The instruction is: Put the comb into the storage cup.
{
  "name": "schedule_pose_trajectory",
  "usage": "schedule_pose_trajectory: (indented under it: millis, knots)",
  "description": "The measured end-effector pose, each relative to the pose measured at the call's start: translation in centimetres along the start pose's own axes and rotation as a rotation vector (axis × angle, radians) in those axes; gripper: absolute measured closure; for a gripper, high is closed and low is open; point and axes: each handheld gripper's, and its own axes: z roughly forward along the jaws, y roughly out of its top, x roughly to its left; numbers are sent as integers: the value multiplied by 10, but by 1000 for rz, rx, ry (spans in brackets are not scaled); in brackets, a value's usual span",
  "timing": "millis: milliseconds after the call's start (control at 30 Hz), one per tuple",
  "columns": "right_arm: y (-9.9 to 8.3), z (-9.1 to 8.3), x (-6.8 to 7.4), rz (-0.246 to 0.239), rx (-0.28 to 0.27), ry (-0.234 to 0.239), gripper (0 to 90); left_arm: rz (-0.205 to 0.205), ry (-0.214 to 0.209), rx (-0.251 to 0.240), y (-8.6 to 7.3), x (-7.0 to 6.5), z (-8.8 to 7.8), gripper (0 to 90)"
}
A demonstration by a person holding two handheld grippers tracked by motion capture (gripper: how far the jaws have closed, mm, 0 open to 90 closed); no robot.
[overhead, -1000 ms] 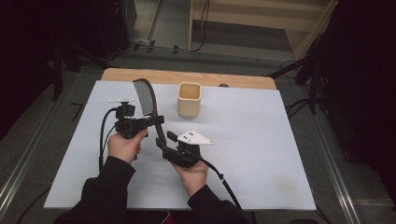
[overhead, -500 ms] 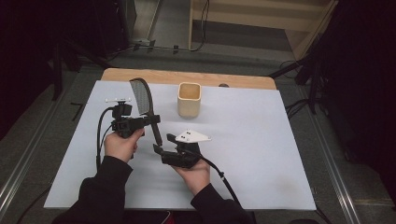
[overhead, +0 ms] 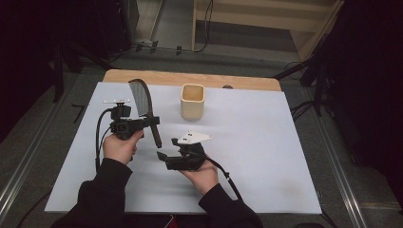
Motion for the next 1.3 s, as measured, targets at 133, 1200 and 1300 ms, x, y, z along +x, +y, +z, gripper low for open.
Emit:
schedule_pose_trajectory:
  millis: [133, 1200, 1300]
  knots:
    - [0, -3, -2, -52, 24, -21, 262, -1, 1, -1, 0, 1, 0, 726]
    - [-6, -28, -17, -156, 110, -96, 255, 2, 8, 3, 1, 6, -2, 726]
    - [-8, -31, -20, -151, 113, -98, 255, 1, 8, 1, 1, 6, -2, 726]
